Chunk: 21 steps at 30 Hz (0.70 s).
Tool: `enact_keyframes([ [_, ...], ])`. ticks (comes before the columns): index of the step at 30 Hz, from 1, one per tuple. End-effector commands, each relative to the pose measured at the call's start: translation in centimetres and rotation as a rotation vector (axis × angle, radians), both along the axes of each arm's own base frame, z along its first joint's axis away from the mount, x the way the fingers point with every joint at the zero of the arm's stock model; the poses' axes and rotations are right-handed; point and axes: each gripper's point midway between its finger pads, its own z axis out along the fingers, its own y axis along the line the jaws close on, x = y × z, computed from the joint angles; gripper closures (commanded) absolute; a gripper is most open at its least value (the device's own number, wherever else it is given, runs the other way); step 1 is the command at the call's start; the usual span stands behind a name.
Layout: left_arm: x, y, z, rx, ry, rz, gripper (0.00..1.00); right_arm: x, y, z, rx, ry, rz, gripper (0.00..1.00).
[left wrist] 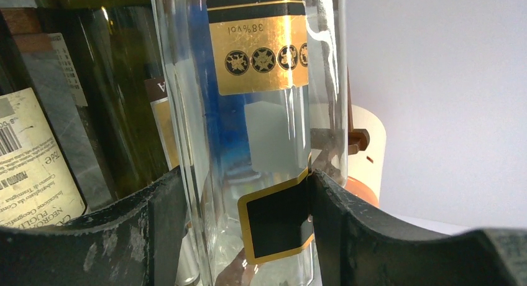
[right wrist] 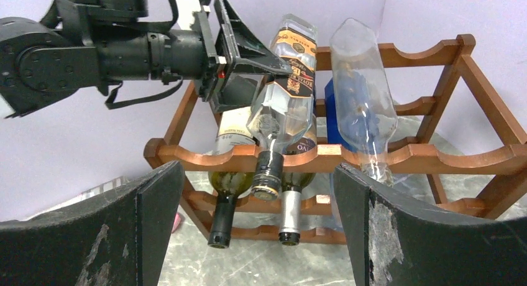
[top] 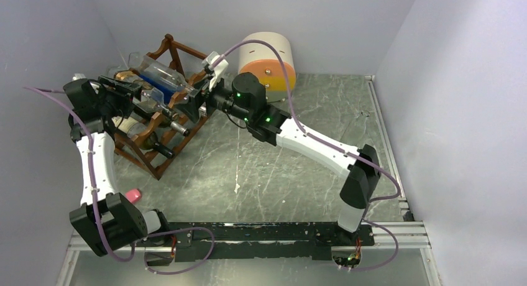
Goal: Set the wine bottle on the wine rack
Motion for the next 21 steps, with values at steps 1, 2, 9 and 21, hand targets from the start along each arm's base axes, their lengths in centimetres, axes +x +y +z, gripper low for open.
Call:
enact_keyframes([
  [1,0.8,1.8,3.0,0.1,-0.106,0.027,0.75,-0.7,-1.6,2.3,0.088,-0.027,-0.014,0.06],
  [2,0.8,1.9,2.6,0.094,-0.097,0.032,0.73,-0.9,-1.8,2.4,0.095,-0.028,-0.014,0.06],
  [9,0.2,3.0,1.1,0.12,-0.067,0.103,0.57,-1.8,-3.3,2.6,0.122,-0.031,-0.021,0.06],
  [21,0.2,3.2,-0.3,0.132,-0.015,0.08,0.3,-2.0,-3.7,2.4,0.125,-0.025,-0.025,0.06],
])
